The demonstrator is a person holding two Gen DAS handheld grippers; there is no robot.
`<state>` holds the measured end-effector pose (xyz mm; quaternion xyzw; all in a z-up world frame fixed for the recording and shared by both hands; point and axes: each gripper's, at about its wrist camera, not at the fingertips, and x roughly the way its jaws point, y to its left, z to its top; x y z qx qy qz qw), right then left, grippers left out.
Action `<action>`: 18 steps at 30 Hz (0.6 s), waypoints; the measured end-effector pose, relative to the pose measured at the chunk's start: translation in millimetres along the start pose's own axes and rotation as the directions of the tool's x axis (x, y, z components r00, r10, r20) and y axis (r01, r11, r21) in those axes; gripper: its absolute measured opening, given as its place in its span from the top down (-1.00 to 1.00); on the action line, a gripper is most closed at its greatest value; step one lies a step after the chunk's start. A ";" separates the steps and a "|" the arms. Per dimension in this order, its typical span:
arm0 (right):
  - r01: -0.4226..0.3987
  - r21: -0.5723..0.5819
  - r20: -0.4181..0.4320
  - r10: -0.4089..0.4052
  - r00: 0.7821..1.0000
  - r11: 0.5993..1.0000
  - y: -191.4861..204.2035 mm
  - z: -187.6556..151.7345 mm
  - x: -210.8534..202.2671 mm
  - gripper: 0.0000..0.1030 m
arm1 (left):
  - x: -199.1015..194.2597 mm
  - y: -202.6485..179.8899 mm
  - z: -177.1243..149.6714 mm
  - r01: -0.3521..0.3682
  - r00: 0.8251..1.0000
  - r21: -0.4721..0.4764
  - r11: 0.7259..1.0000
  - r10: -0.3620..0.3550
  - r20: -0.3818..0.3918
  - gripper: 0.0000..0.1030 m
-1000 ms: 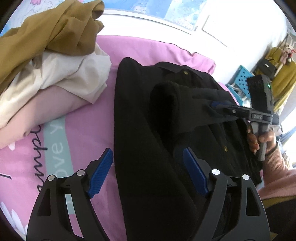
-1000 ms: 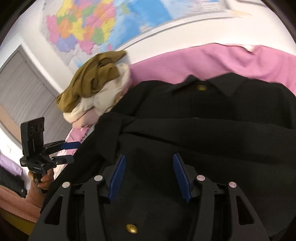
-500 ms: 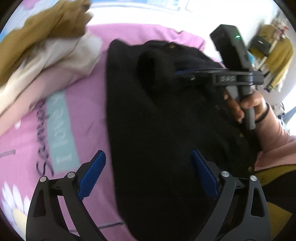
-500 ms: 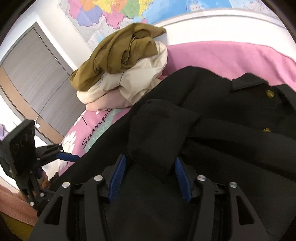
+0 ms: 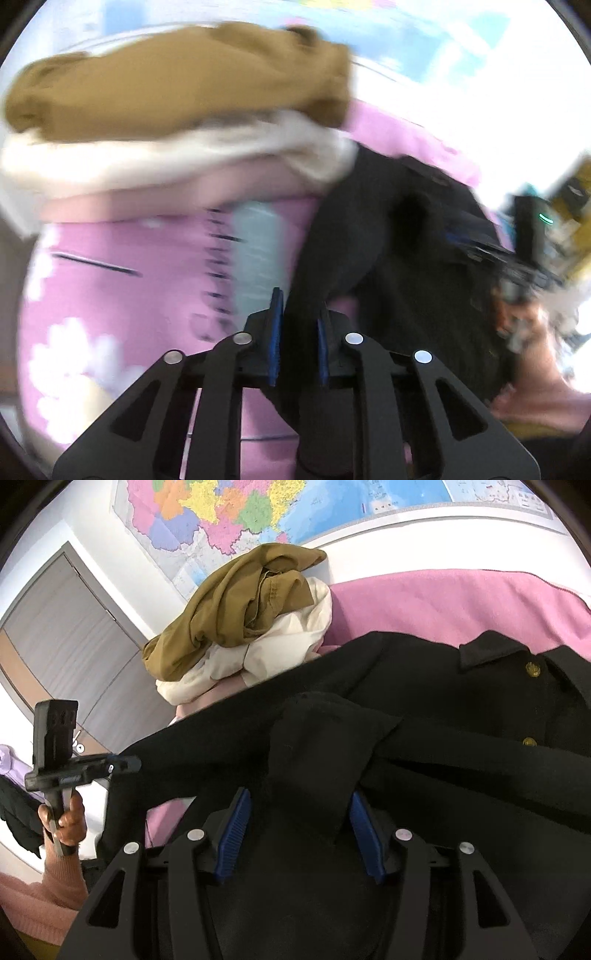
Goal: Fold large clothes
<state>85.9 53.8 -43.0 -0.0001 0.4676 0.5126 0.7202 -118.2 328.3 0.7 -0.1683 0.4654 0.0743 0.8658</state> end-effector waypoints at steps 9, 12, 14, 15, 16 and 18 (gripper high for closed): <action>0.040 0.027 0.033 -0.041 0.999 0.999 -8.8 24.3 16.4 0.69 | -10.6 5.6 -7.9 0.019 0.998 0.010 1.000 -0.019 0.053 -0.32; 0.044 0.014 0.068 -0.044 0.997 0.999 -7.2 30.0 16.9 0.69 | -6.1 -4.9 -18.0 0.072 0.997 0.054 0.996 -0.073 0.018 -0.40; 0.059 0.035 0.026 -0.060 0.998 0.998 -12.0 31.2 26.6 0.66 | 3.4 -10.2 -25.3 0.061 0.998 0.072 0.996 -0.061 -0.004 -0.50; 0.064 0.042 0.002 -0.064 0.998 0.997 -14.3 29.5 30.3 0.65 | 8.5 -12.4 -30.6 0.064 0.998 0.074 0.995 -0.062 -0.023 -0.57; 0.081 0.049 -0.020 -0.080 0.997 0.996 -16.9 26.5 33.5 0.59 | 11.9 -12.4 -33.4 0.063 0.998 0.073 0.995 -0.060 -0.034 -0.59; 0.094 0.060 -0.020 -0.093 0.995 0.994 -16.9 21.7 30.4 0.22 | 25.3 -10.0 -41.9 0.066 0.995 0.061 0.996 -0.061 -0.076 -0.59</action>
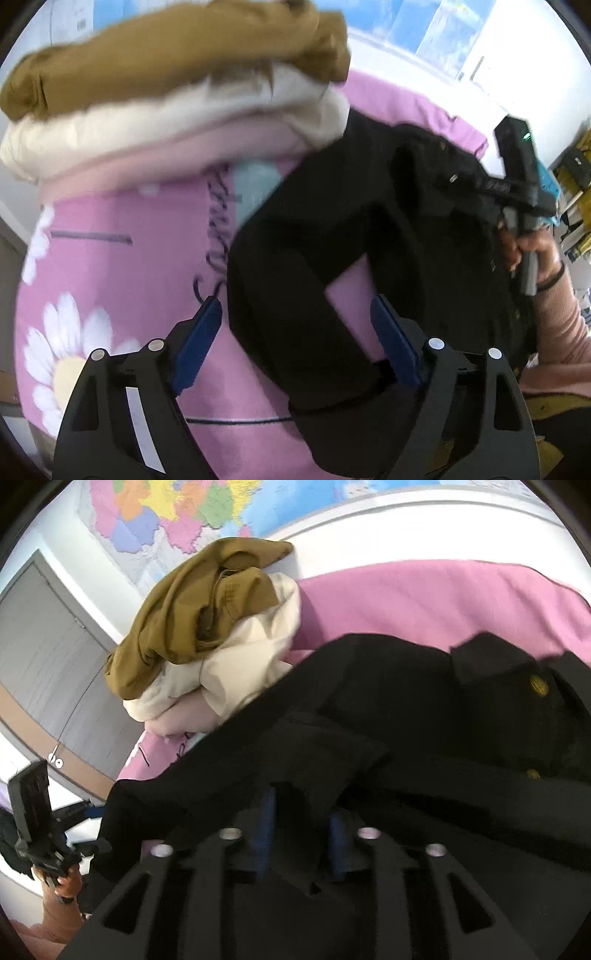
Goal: Fold large clothes
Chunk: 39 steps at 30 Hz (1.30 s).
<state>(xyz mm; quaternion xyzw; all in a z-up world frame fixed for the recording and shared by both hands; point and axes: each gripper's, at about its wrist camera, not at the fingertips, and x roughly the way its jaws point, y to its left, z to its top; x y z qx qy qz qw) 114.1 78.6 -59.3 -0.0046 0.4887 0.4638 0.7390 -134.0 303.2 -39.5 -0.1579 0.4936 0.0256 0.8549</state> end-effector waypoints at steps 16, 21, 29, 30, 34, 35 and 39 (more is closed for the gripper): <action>-0.375 -0.369 -0.291 0.278 0.916 0.851 190.8 -92.1 21.0 -0.50 | -12.0 7.3 8.6 0.074 0.997 -0.025 0.997 -0.074 0.003 0.58; -0.312 -0.437 -0.330 0.172 0.928 0.844 220.8 -113.4 63.9 -0.23 | -11.0 1.7 9.1 0.067 0.998 -0.007 0.998 -0.067 -0.009 0.57; -0.407 -0.337 -0.241 0.340 0.909 0.849 195.6 -63.4 3.9 0.44 | -72.5 4.7 26.3 0.179 0.967 0.012 0.984 -0.179 0.184 -0.28; -0.414 -0.315 -0.203 0.366 0.908 0.854 184.0 -50.2 -13.9 0.44 | -83.3 4.6 28.8 0.198 0.956 0.022 0.980 -0.198 0.218 -0.33; -0.408 -0.283 -0.039 0.414 0.909 0.868 143.0 -10.4 -87.4 0.43 | -113.6 -5.9 40.1 0.199 0.922 0.083 0.976 -0.215 0.321 -0.43; -0.395 -0.279 -0.007 0.410 0.912 0.875 134.0 -3.7 -101.4 0.44 | -113.0 -9.6 42.9 0.191 0.921 0.095 0.977 -0.212 0.326 -0.45; -0.369 -0.234 0.117 0.402 0.908 0.900 84.8 13.5 -162.2 0.43 | -78.7 -35.8 56.3 0.173 0.941 0.145 0.974 -0.207 0.266 -0.47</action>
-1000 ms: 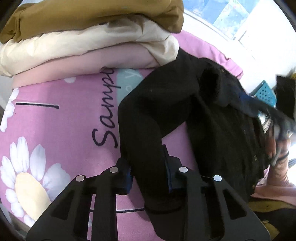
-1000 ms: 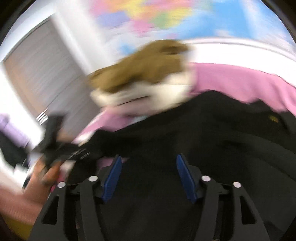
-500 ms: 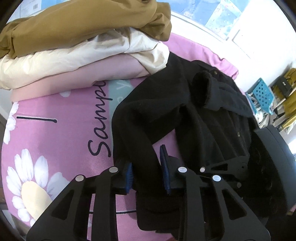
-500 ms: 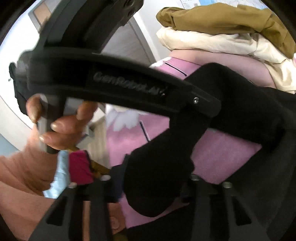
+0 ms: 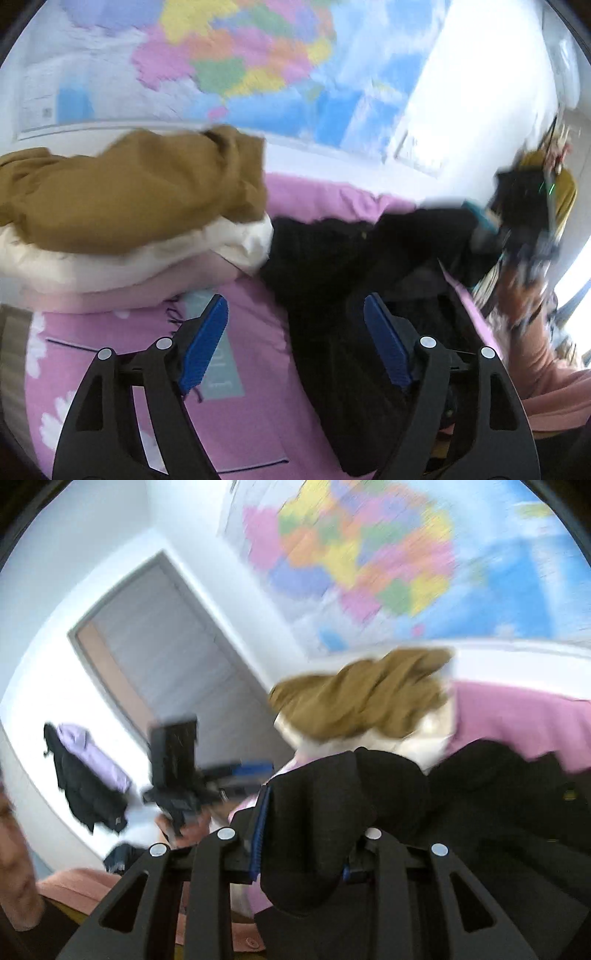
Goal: Fold large clothes
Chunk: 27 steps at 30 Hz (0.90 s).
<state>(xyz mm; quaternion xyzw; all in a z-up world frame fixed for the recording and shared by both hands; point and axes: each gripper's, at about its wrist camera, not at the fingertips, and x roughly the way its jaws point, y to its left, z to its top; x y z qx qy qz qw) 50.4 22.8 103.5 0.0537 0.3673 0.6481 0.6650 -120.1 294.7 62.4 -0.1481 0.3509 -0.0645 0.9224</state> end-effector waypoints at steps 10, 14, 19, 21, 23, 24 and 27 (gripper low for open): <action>0.250 0.358 -0.097 -0.230 0.968 0.900 -137.2 -87.4 -81.3 -0.11 | 130.0 -38.9 -11.1 -0.012 0.972 0.150 0.989 0.046 -0.231 -0.47; 0.348 0.430 -0.174 -0.302 0.937 0.833 -159.6 -136.7 -88.9 -0.50 | 152.3 -40.4 -8.4 -0.006 0.964 0.145 0.989 0.045 -0.263 -0.45; 0.326 0.432 -0.040 -0.344 0.938 0.841 -131.1 -152.5 -136.9 -0.79 | 155.3 -37.7 5.1 -0.010 0.968 0.121 0.993 0.040 -0.249 -0.45; 0.360 0.406 -0.032 -0.381 0.924 0.840 -118.8 -156.3 -144.6 -0.81 | 156.1 -41.5 12.4 -0.011 0.971 0.124 0.992 0.040 -0.237 -0.45; 0.385 0.388 -0.057 -0.395 0.917 0.838 -114.0 -158.4 -137.5 -0.81 | 156.9 -46.5 21.5 -0.019 0.974 0.134 0.991 0.048 -0.222 -0.45; 0.413 0.364 -0.082 -0.412 0.907 0.835 -109.8 -157.9 -128.4 -0.81 | 158.1 -50.7 27.0 -0.019 0.976 0.144 0.989 0.050 -0.214 -0.45; 0.466 0.299 -0.124 -0.450 0.884 0.833 -101.8 -159.8 -106.1 -0.87 | 170.1 -65.5 39.8 -0.025 0.977 0.172 0.985 0.060 -0.205 -0.45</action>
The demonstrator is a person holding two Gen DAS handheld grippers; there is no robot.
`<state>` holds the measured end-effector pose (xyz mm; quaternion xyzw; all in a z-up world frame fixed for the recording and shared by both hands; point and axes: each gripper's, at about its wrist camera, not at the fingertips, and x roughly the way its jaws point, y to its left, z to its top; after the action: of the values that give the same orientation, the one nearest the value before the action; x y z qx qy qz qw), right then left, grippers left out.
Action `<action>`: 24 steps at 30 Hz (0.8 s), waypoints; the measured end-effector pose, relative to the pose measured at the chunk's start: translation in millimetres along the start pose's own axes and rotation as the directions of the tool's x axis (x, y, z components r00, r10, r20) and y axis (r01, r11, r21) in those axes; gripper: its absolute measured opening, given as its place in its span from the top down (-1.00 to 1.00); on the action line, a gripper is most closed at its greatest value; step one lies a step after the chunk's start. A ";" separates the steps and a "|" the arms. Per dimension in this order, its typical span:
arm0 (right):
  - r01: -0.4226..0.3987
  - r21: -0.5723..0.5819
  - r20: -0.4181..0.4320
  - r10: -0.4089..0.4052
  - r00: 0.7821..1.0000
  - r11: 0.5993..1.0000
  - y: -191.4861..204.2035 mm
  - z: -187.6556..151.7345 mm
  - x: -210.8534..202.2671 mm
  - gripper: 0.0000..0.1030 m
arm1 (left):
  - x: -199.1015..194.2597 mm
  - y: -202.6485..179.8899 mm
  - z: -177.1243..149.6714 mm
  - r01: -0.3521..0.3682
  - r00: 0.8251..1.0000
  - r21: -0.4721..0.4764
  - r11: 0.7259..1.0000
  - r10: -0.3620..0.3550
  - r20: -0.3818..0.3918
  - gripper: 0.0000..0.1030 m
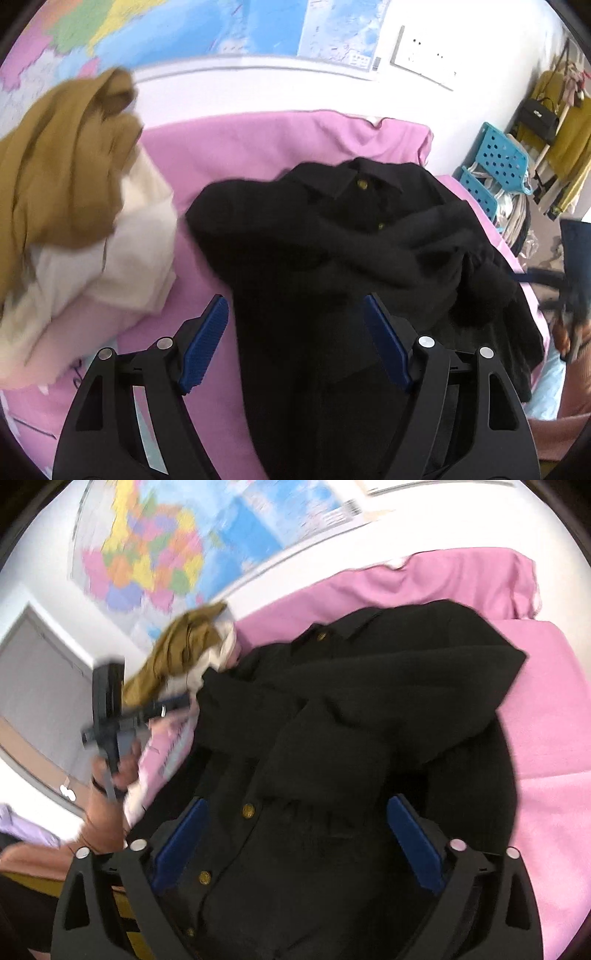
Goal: Fold large clothes
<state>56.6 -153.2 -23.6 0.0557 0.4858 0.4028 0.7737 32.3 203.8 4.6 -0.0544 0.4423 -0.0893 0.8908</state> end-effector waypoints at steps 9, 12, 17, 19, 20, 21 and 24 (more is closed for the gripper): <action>0.182 -0.140 0.055 -0.176 0.983 0.973 9.2 17.9 1.8 0.86 | 39.3 -12.9 27.2 -0.018 0.998 0.023 1.000 0.020 -0.063 -0.09; 0.220 -0.123 0.114 -0.207 0.972 0.968 -1.5 27.4 -31.0 0.80 | 43.9 -5.1 27.6 -0.024 0.998 -0.015 1.000 0.023 -0.056 -0.06; 0.290 0.030 0.114 -0.292 0.950 0.956 -32.6 12.8 -56.4 -0.32 | 48.7 0.0 21.9 -0.049 0.997 -0.029 0.998 0.048 -0.062 -0.07; 0.181 0.035 0.128 -0.184 0.975 0.983 -27.6 0.3 -63.4 -0.32 | 44.9 -1.8 20.9 -0.052 0.997 -0.022 0.998 0.051 -0.053 -0.08; 0.114 0.020 0.132 -0.115 0.984 0.993 -21.3 -6.5 -64.8 -0.32 | 41.4 -3.8 20.4 -0.050 0.998 -0.011 0.999 0.050 -0.043 -0.06; 0.071 0.003 0.129 -0.071 0.989 0.997 -14.4 -12.0 -63.4 -0.32 | 37.6 -6.6 20.2 -0.049 0.998 0.005 0.999 0.049 -0.032 -0.05; -0.002 -0.005 0.098 0.002 0.995 1.000 -3.1 -18.1 -43.8 -0.33 | 32.2 -15.8 19.9 -0.029 0.999 0.046 0.999 0.030 -0.023 -0.05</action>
<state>35.0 -190.5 -3.5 0.0738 0.4462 0.4016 0.7964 65.5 182.0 -5.6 -0.0266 0.4513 -0.0867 0.8878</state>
